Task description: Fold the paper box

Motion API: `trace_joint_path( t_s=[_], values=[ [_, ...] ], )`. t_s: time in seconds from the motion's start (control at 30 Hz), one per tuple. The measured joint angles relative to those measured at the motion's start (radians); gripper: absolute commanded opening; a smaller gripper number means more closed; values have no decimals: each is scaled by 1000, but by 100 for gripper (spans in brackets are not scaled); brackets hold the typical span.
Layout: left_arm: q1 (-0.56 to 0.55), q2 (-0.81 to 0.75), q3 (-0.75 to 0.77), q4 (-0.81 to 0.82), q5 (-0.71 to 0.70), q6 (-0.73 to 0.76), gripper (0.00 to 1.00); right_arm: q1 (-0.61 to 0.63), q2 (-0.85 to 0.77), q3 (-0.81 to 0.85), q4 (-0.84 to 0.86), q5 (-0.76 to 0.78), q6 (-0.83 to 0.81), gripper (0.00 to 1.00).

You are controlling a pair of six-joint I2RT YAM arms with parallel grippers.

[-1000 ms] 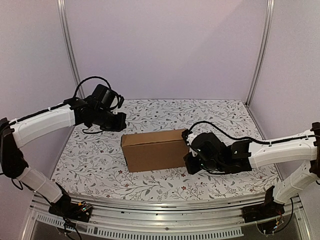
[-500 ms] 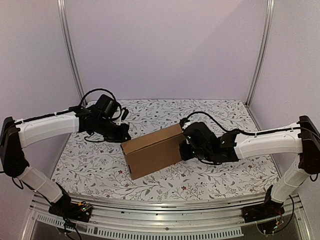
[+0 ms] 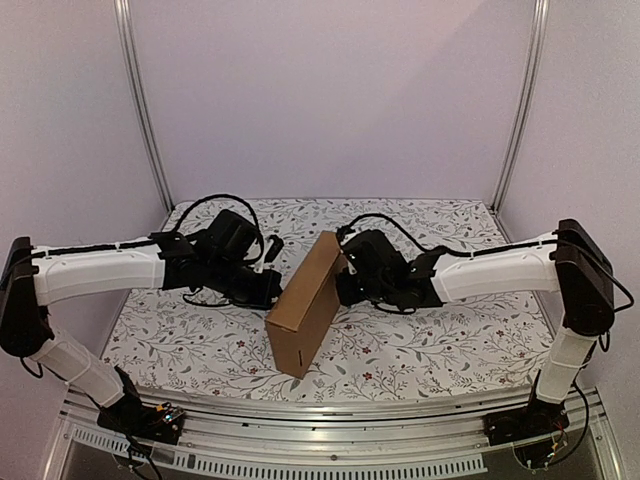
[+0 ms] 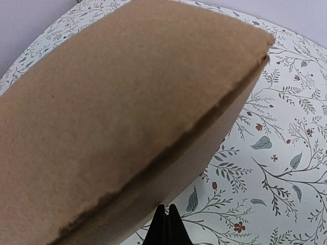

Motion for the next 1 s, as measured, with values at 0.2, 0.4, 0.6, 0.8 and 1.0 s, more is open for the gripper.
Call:
trace_joint_path(
  t_s=[0.2,0.4,0.6,0.8,1.0],
  values=[
    [-17,0,-10,37,-8,-31,0,-6,8,-14,14,-45,2,0],
    [-17,0,-13,39,-51,-30,0,-24,-2,-139,26,-129,43,0],
    [-14,4,-3,47,-72,-16,0,-28,-10,-244,93,-248,158,0],
    [-14,26,16,68,-59,-10,0,-28,-5,-270,216,-355,303,0],
    [-14,35,17,96,-27,-12,0,-29,64,-269,344,-439,428,0]
  ],
)
